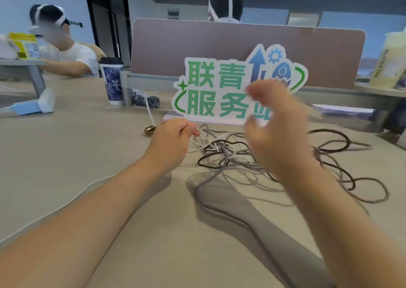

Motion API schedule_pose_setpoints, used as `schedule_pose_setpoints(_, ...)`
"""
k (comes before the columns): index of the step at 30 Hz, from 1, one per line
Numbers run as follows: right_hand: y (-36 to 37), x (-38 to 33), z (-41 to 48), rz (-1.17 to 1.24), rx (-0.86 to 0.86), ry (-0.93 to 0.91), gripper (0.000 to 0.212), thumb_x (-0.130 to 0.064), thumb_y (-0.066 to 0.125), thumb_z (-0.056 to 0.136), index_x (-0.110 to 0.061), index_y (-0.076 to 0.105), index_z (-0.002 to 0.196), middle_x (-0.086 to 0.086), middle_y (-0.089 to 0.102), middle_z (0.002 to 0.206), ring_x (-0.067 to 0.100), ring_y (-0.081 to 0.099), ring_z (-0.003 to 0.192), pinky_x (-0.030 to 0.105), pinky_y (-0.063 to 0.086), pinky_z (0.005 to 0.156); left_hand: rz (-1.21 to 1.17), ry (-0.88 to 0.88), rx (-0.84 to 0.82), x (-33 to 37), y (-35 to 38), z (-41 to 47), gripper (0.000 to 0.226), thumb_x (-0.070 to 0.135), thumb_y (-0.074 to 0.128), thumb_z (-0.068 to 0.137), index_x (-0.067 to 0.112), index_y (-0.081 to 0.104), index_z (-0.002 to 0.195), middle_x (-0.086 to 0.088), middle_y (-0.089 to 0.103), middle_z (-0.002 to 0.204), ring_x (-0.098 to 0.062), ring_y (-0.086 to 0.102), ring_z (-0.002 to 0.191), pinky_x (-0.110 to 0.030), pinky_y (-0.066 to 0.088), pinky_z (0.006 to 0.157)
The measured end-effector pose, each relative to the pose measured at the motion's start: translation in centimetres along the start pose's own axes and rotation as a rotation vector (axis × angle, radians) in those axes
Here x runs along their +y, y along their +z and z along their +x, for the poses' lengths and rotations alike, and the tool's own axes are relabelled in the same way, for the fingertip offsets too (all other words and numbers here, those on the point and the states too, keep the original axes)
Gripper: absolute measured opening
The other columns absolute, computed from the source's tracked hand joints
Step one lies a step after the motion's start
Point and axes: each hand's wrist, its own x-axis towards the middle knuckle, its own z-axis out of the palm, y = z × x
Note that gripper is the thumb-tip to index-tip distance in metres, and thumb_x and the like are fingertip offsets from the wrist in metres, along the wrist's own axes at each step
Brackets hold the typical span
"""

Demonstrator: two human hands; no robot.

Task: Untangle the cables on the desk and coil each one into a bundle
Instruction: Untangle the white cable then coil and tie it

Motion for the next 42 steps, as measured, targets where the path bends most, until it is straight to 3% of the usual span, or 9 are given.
schedule_pose_setpoints(2, 3.5, 0.0, -2.0, -0.135, -0.494, 0.070, 0.053, -0.011, 0.058, 0.085, -0.017, 0.040, 0.135, -0.001, 0.048, 0.130, 0.015, 0.045, 0.119, 0.023, 0.037, 0.098, -0.031, 0.051, -0.006, 0.5, -0.1, -0.1, 0.028, 0.016, 0.048, 0.097, 0.020, 0.063, 0.074, 0.020, 0.051, 0.070, 0.002, 0.048, 0.069, -0.005, 0.033, 0.064)
schedule_pose_setpoints(5, 5.2, 3.0, -2.7, -0.174, -0.677, 0.303, 0.032, -0.034, 0.051, 0.094, -0.017, 0.054, 0.121, 0.004, 0.057, 0.117, 0.022, 0.051, 0.110, 0.032, 0.040, 0.085, -0.076, 0.118, 0.066, 1.0, -0.7, -0.2, 0.027, 0.011, 0.049, 0.096, 0.019, 0.063, 0.074, 0.017, 0.052, 0.074, 0.007, 0.049, 0.073, -0.004, 0.033, 0.066)
schedule_pose_setpoints(10, 2.4, 7.5, -1.6, -0.233, -0.285, 0.494, 0.029, -0.022, 0.040, 0.099, -0.011, 0.057, 0.080, 0.004, 0.053, 0.080, 0.022, 0.045, 0.075, 0.031, 0.023, 0.058, -0.018, -0.064, 0.338, -0.4, -2.9, 1.2, 0.026, 0.010, 0.045, 0.096, 0.018, 0.065, 0.080, 0.001, 0.057, 0.084, -0.013, 0.047, 0.074, -0.020, 0.028, 0.063)
schedule_pose_setpoints(19, -1.4, 12.6, -2.1, -0.064, 0.319, 1.105, 0.031, -0.021, 0.041, 0.097, -0.002, 0.062, 0.109, 0.025, 0.060, 0.106, 0.032, 0.057, 0.095, 0.035, 0.040, 0.070, 0.060, -0.323, 0.489, -3.1, -3.9, 2.0, 0.035, 0.020, 0.037, 0.100, 0.010, 0.070, 0.092, -0.015, 0.065, 0.100, -0.032, 0.054, 0.093, -0.028, 0.031, 0.072)
schedule_pose_setpoints(22, -3.6, 14.2, -2.7, 0.054, 0.407, 1.267, 0.034, -0.012, 0.040, 0.094, 0.000, 0.054, 0.123, 0.025, 0.055, 0.126, 0.038, 0.057, 0.110, 0.024, 0.035, 0.055, 0.053, -0.465, 0.556, -4.6, -5.3, 2.2, 0.037, 0.019, 0.034, 0.100, 0.006, 0.068, 0.095, -0.019, 0.064, 0.105, -0.036, 0.055, 0.098, -0.033, 0.037, 0.079)
schedule_pose_setpoints(28, -2.2, 13.1, -1.9, -0.255, 0.114, 1.164, 0.028, -0.004, 0.044, 0.090, 0.005, 0.058, 0.113, 0.027, 0.055, 0.121, 0.041, 0.051, 0.112, 0.037, 0.042, 0.087, 0.442, -0.594, -0.044, -5.6, -2.8, 1.8, 0.029, 0.012, 0.043, 0.092, 0.015, 0.065, 0.111, -0.017, 0.060, 0.119, -0.038, 0.053, 0.110, -0.042, 0.044, 0.092)
schedule_pose_setpoints(33, 0.2, 7.8, -1.4, -0.293, -0.010, 0.506, 0.048, 0.004, 0.049, 0.081, -0.011, 0.053, 0.125, 0.006, 0.049, 0.125, 0.019, 0.044, 0.113, 0.021, 0.034, 0.089, 0.270, -0.161, -0.253, -2.1, -0.6, 0.1, 0.042, 0.009, 0.045, 0.091, 0.029, 0.055, 0.127, 0.002, 0.056, 0.128, -0.022, 0.052, 0.115, -0.042, 0.040, 0.102)
schedule_pose_setpoints(38, 3.4, 3.9, -2.8, -0.077, -0.465, 0.168, 0.039, -0.007, 0.055, 0.087, -0.018, 0.057, 0.124, -0.012, 0.051, 0.111, -0.002, 0.043, 0.100, 0.014, 0.032, 0.091, 0.426, 0.058, -0.506, -1.2, 0.1, -0.2, 0.022, 0.046, 0.056, 0.087, 0.033, 0.069, 0.098, 0.011, 0.068, 0.092, -0.009, 0.059, 0.085, -0.031, 0.050, 0.080)
schedule_pose_setpoints(42, 4.7, 4.4, -4.1, -0.065, -0.749, 0.219, 0.051, -0.041, 0.056, 0.089, -0.025, 0.044, 0.135, -0.007, 0.048, 0.126, 0.001, 0.045, 0.094, 0.022, 0.037, 0.091, 0.264, -0.019, -0.421, -1.1, -0.8, 0.1, 0.020, 0.037, 0.058, 0.090, 0.028, 0.070, 0.076, 0.013, 0.061, 0.072, -0.010, 0.056, 0.073, -0.026, 0.040, 0.065)
